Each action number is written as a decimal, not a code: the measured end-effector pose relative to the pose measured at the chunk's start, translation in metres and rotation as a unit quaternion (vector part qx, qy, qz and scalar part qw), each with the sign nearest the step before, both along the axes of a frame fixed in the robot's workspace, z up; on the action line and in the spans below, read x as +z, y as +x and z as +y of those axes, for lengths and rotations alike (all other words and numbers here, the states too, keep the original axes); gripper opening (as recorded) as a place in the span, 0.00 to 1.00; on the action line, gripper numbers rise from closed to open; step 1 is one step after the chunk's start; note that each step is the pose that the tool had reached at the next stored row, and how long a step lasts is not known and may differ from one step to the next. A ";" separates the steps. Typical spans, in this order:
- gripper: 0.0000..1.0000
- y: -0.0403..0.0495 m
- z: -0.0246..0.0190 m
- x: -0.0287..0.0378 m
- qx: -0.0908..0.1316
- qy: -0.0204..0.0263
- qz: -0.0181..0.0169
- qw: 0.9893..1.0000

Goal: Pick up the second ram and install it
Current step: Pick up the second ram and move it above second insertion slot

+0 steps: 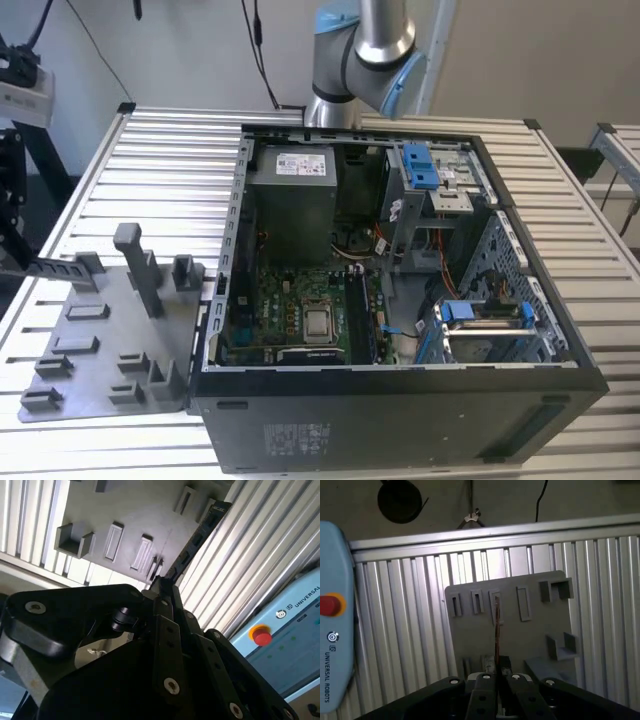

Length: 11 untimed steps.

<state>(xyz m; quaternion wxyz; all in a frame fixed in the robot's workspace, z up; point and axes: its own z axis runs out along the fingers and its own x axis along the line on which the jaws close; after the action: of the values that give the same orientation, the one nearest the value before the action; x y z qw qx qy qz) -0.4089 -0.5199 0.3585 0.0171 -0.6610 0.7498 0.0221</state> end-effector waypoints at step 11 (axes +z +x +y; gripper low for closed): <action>0.14 -0.0001 -0.0001 0.0152 -0.005 0.001 0.000 1.000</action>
<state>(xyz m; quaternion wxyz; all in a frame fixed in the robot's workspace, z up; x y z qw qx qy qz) -0.4090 -0.5199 0.3737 0.0179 -0.6574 0.7530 0.0229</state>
